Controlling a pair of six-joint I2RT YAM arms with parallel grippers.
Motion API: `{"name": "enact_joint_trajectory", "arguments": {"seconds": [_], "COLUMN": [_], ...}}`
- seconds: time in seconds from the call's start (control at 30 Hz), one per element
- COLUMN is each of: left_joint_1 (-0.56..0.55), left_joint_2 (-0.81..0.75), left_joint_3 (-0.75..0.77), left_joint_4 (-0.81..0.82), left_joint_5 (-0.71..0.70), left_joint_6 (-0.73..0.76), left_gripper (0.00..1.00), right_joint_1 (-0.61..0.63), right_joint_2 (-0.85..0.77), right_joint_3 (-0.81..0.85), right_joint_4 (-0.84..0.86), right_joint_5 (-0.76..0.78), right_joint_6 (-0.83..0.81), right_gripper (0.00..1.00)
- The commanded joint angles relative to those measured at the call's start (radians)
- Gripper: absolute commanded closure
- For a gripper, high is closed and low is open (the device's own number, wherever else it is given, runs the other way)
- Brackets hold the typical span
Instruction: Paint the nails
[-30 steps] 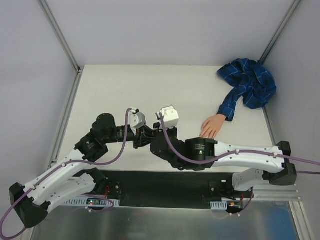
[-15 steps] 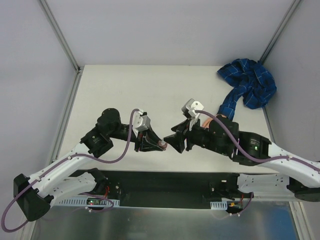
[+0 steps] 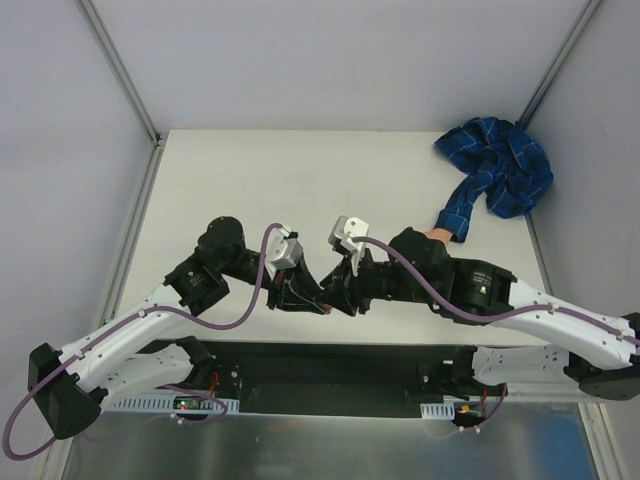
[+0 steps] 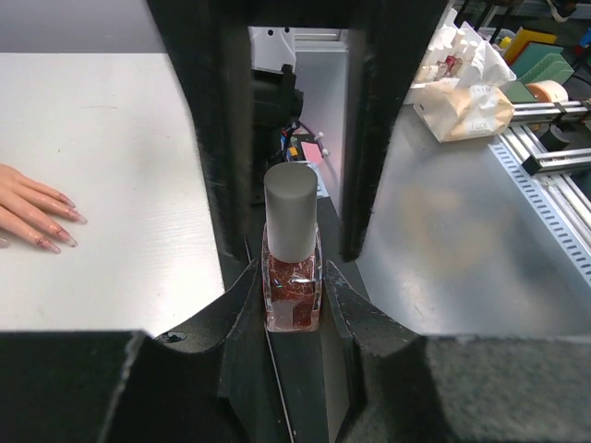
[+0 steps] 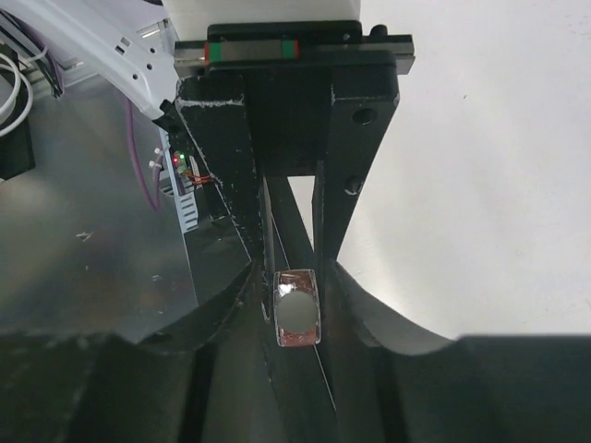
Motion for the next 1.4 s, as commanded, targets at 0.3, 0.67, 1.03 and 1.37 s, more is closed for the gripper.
{"name": "enact_joint_trajectory", "arguments": {"seconds": [0.3,0.67,1.03,1.37], "left_joint_1": [-0.011,-0.011,-0.011,-0.011], "left_joint_2": [-0.117,-0.174,-0.127,-0.073], "left_joint_3": [0.0,-0.032,0.001,0.02], "left_joint_4": [0.035,-0.003,-0.006,0.065], "left_joint_5": [-0.291,-0.561,-0.376,-0.083], "left_joint_6": [0.06,0.123,0.101,0.02], "left_gripper": [1.0,1.0,1.0,1.0], "right_joint_1": [0.031,0.272,0.247,0.108], "right_joint_2": [0.034,0.373,0.162,-0.036], "right_joint_3": [-0.008,0.282,0.167,0.04], "right_joint_4": [0.062,-0.205,-0.088,0.001], "right_joint_5": [0.203,1.151,0.878,0.265], "right_joint_6": [0.102,0.605,0.199,-0.009], "right_gripper": [0.99,0.98,0.45,0.35]}}
